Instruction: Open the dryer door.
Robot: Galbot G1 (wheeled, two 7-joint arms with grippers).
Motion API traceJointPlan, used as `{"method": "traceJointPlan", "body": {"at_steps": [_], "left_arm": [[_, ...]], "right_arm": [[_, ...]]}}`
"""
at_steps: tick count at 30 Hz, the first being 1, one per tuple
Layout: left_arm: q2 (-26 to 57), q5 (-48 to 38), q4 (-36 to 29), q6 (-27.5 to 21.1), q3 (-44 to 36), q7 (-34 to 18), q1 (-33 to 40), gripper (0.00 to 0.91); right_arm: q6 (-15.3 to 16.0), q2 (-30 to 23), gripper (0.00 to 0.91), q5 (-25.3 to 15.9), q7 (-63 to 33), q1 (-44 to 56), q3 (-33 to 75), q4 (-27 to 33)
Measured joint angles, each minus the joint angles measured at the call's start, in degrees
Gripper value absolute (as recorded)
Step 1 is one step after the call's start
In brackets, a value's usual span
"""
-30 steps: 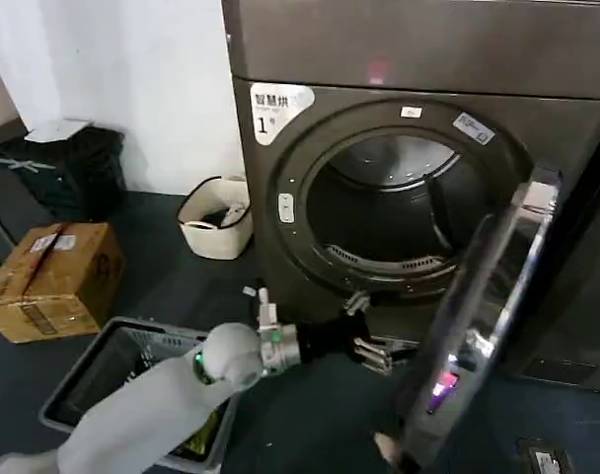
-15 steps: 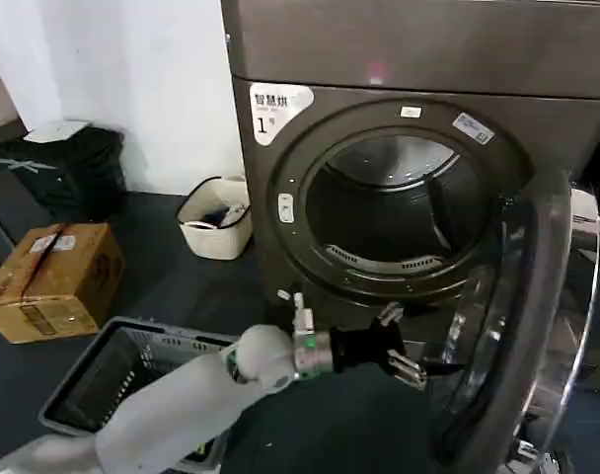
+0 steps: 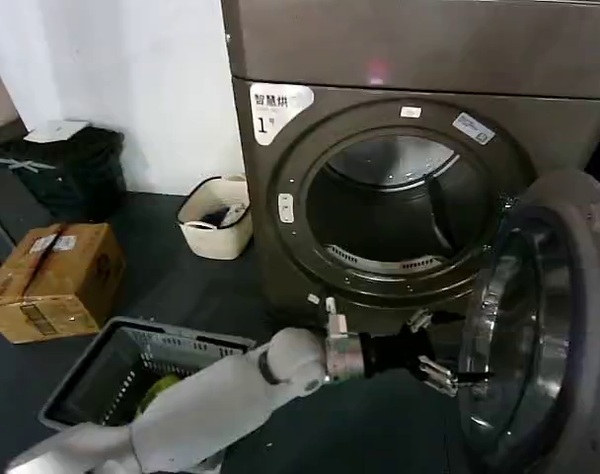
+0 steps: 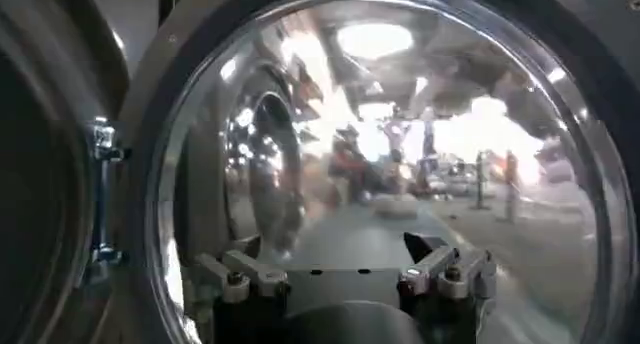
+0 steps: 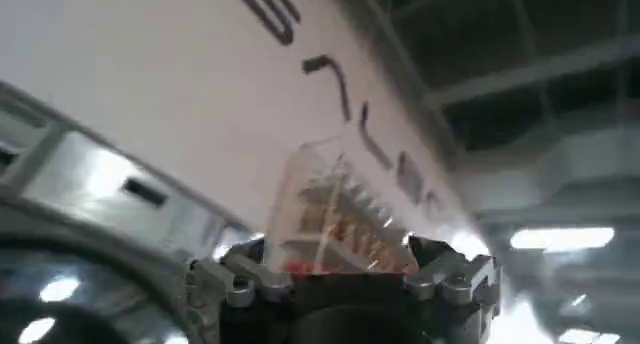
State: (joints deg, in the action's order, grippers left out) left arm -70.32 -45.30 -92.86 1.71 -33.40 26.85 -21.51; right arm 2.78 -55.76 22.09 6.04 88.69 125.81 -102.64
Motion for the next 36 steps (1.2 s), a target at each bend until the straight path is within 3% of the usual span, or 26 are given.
{"method": "traceJointPlan", "body": {"at_steps": [4, 12, 18, 27, 36], "left_arm": [[-1.9, 0.1, 1.6, 0.1, -0.6, 0.0, 0.9, 0.907], [-5.5, 0.0, 4.6, 0.1, -2.2, -0.3, 2.7, 0.907], [-8.3, 0.6, 7.2, 0.3, -3.1, -1.0, 3.1, 0.907], [-12.9, 1.2, 10.8, 0.6, -3.4, -1.4, 3.8, 0.907], [-17.0, 1.8, 15.0, 1.0, -4.3, -1.7, 4.4, 0.907]], "right_arm": [[2.5, -0.2, 0.907, 0.5, -0.2, 1.9, 3.1, -1.0], [5.1, -0.5, 0.907, -4.7, -1.6, 5.4, 9.3, -1.8], [8.3, -1.6, 0.907, -5.2, -0.1, 8.0, 14.1, -3.1], [8.5, -1.8, 0.907, -9.1, -2.4, 10.6, 19.2, -2.6], [11.1, -1.9, 0.907, -14.7, -2.7, 13.0, 24.5, -2.4]]}}
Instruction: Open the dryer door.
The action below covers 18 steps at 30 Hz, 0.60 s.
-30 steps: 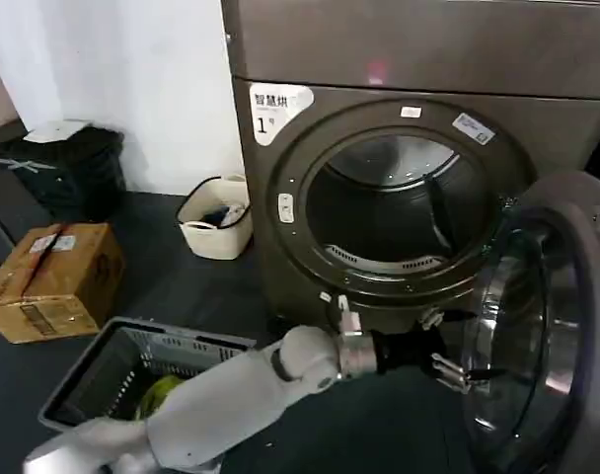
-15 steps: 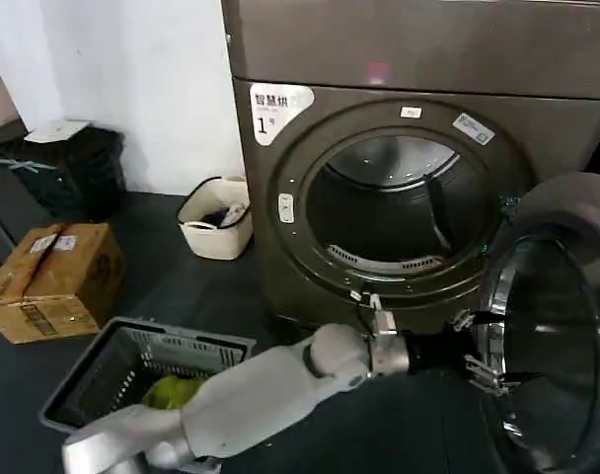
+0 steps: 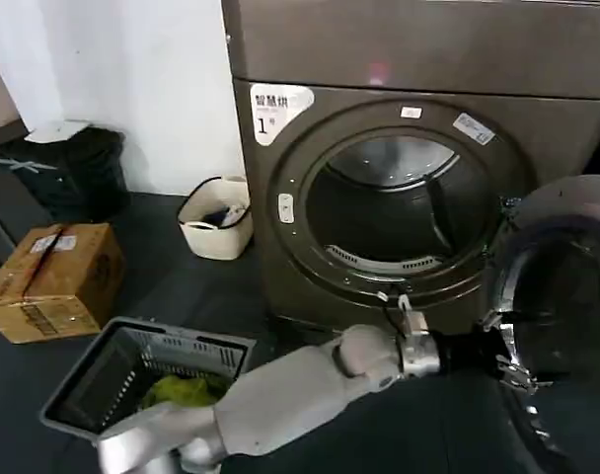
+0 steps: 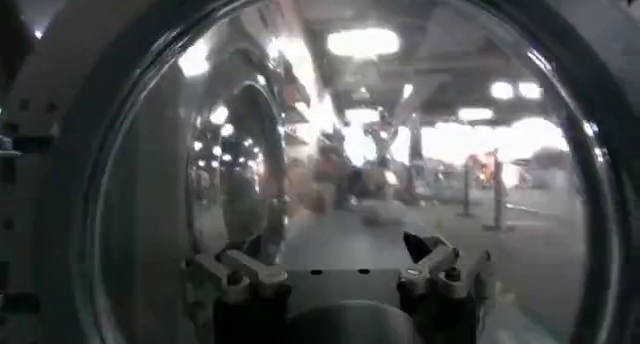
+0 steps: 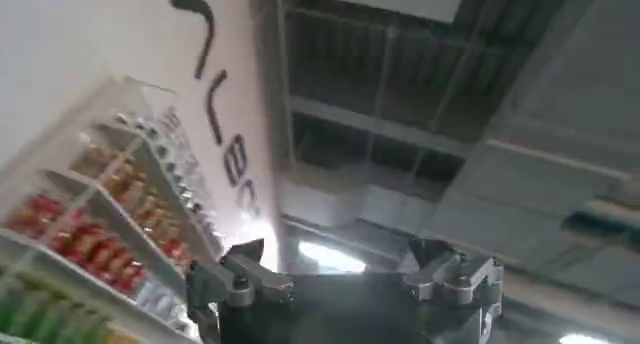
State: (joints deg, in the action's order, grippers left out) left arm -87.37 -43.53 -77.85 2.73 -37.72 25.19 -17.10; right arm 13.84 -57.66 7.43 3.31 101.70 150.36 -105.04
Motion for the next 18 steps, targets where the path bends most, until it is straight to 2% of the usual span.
{"method": "traceJointPlan", "body": {"at_steps": [10, 18], "left_arm": [[-4.6, 0.7, 5.2, 0.3, 0.3, -0.5, 0.6, 0.907], [-4.8, 1.2, 8.7, 0.6, 0.4, -0.8, 1.4, 0.907]], "right_arm": [[-1.2, 0.7, 0.907, -2.5, 1.4, 2.0, 4.5, 1.6], [-0.3, 0.6, 0.907, -2.5, 2.8, 2.9, 6.0, 1.6]]}}
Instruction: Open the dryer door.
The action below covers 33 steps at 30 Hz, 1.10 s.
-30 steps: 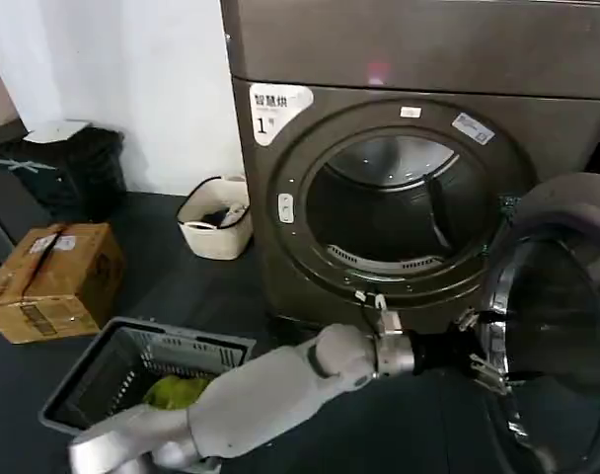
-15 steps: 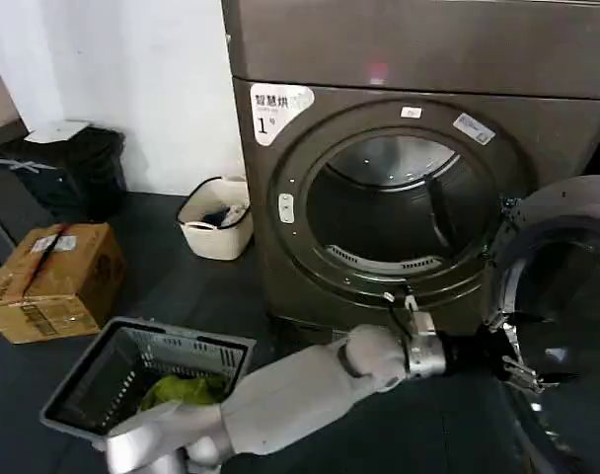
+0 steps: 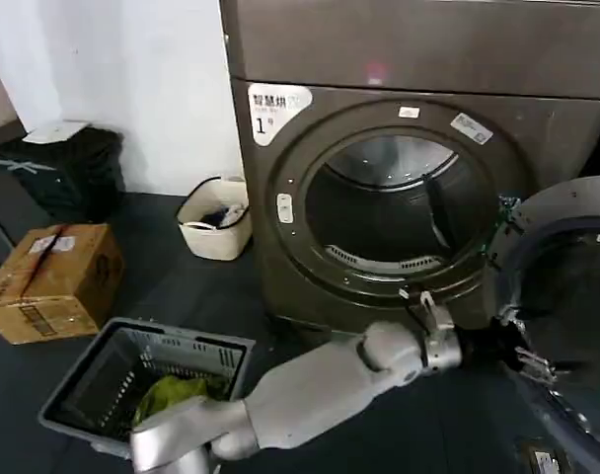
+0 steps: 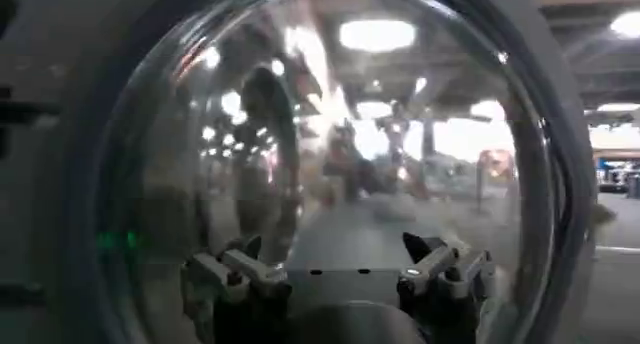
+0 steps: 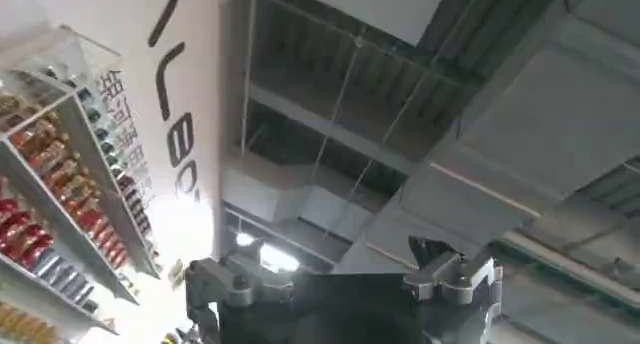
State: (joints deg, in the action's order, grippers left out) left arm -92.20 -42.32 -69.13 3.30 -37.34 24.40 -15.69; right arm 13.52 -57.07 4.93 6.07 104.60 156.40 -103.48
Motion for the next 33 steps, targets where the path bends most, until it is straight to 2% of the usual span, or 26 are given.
{"method": "traceJointPlan", "body": {"at_steps": [20, 33], "left_arm": [[0.0, 2.6, 7.0, 3.6, 0.4, -0.6, 0.2, 0.907], [0.0, 2.2, 4.1, 4.2, 0.2, -0.3, 0.2, 0.907]], "right_arm": [[0.1, -0.1, 0.907, 0.0, 0.5, 1.1, 1.5, 0.4], [0.0, 0.1, 0.907, -0.1, 0.5, 0.7, 1.0, 0.4]]}}
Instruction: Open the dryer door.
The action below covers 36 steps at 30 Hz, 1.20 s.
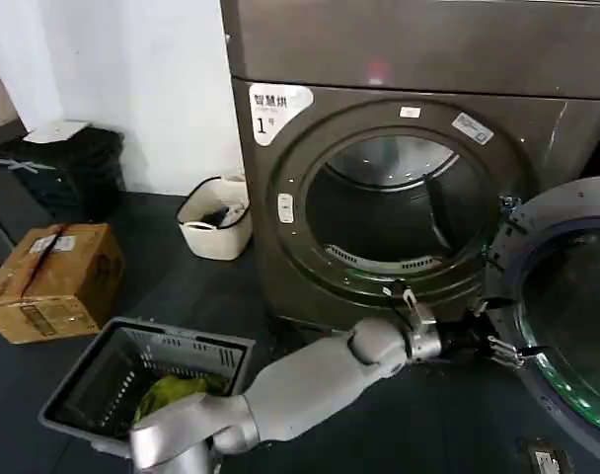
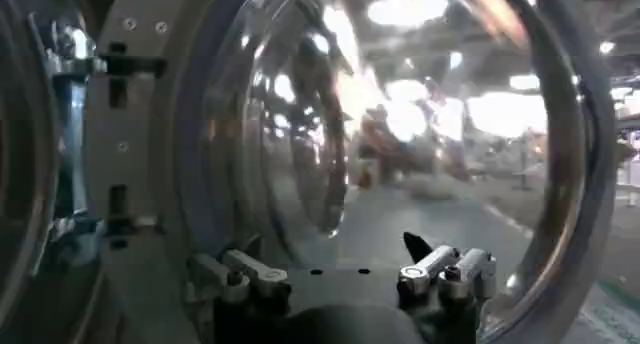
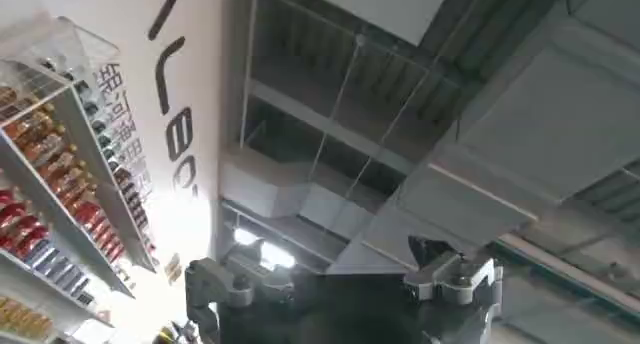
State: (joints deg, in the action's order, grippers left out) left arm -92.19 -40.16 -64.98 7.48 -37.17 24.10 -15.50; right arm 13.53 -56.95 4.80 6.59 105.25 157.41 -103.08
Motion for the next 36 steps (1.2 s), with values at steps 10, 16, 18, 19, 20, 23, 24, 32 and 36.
{"method": "traceJointPlan", "body": {"at_steps": [10, 16, 18, 19, 20, 23, 24, 32, 36], "left_arm": [[0.0, -0.4, -2.8, 0.6, 0.2, -0.4, 0.1, 0.907], [0.0, -1.5, -4.7, 0.1, 0.6, -0.1, 0.0, 0.907], [0.0, -1.6, -5.1, 0.1, 1.1, -0.4, 0.0, 0.907], [0.0, -1.6, -5.3, 0.1, 1.4, -0.5, -0.1, 0.907], [0.0, -1.6, -5.6, 0.1, 1.5, -0.5, -0.1, 0.907], [0.0, -1.7, -6.5, 0.1, 1.7, -0.5, -0.3, 0.907], [0.0, -1.7, -6.8, 0.1, 1.7, -0.6, -0.2, 0.907], [0.0, -1.8, -10.3, -0.1, 2.2, -1.1, -0.4, 0.907], [3.3, -2.1, -12.0, -0.2, 2.3, -1.6, -0.1, 0.907]], "right_arm": [[-0.1, 0.2, 0.907, -0.1, 0.0, -0.5, -0.5, -0.3], [0.0, 0.5, 0.907, -0.1, 0.1, -1.0, -0.8, -0.8], [0.2, 0.7, 0.907, -0.1, 0.2, -1.1, -0.8, -1.1], [0.2, 0.8, 0.907, -0.1, 0.2, -1.1, -0.8, -1.3], [0.3, 0.9, 0.907, -0.1, 0.2, -1.1, -0.8, -1.3], [0.4, 1.0, 0.907, -0.1, 0.4, -1.2, -0.8, -1.4], [0.4, 1.0, 0.907, -0.1, 0.4, -1.2, -0.8, -1.5], [0.5, 1.6, 0.907, 0.0, 0.6, -0.9, -0.3, -1.4], [0.4, 1.8, 0.907, 0.0, 0.6, -1.0, -0.4, -1.2]]}}
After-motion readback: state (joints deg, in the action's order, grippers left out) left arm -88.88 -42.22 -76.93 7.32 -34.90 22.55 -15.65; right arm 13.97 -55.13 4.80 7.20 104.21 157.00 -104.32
